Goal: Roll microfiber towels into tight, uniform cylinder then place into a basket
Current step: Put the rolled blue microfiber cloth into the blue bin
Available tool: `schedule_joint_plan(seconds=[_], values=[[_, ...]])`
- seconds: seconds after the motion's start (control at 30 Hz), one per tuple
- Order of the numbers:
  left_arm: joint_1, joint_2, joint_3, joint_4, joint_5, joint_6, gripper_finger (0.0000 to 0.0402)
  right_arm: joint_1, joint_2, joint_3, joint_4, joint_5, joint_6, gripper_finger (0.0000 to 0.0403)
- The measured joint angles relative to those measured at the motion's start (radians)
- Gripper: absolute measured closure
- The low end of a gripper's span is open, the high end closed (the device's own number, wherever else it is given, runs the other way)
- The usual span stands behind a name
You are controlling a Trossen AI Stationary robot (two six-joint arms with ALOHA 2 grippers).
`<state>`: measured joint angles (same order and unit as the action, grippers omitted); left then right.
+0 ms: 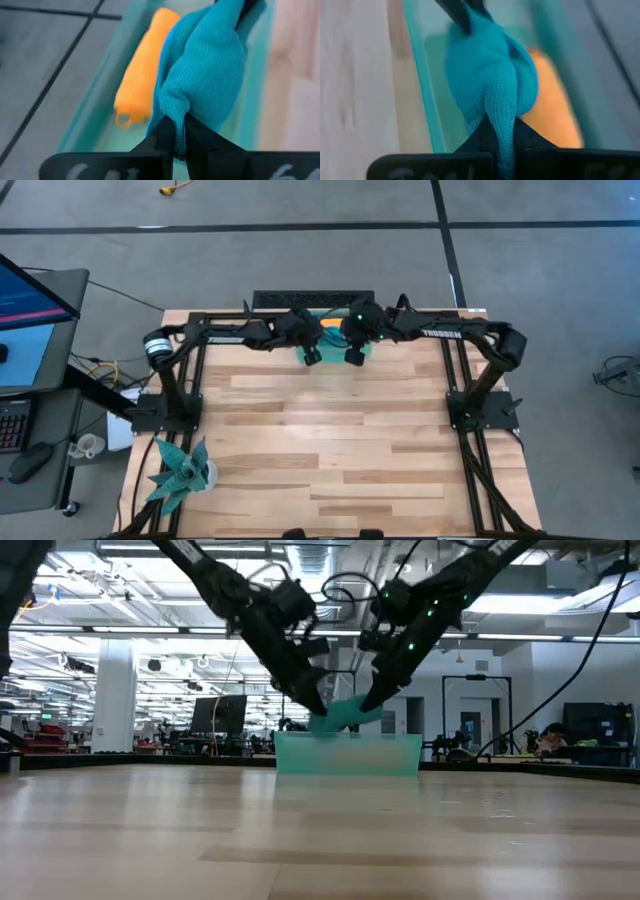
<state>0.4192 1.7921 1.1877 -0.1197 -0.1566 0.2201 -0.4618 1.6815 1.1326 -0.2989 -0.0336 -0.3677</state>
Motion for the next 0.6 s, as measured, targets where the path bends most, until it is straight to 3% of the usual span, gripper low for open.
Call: schedule_joint_plan(seconds=[0.3,0.6], values=[[0.008,0.102,0.001,0.044,0.048,-0.004,0.0391,-0.073,0.135,0.001,-0.016,-0.027,-0.051,0.037],[0.006,0.112,0.003,0.047,0.063,-0.004,0.0389,-0.095,0.184,0.004,-0.03,-0.039,-0.057,0.0369]])
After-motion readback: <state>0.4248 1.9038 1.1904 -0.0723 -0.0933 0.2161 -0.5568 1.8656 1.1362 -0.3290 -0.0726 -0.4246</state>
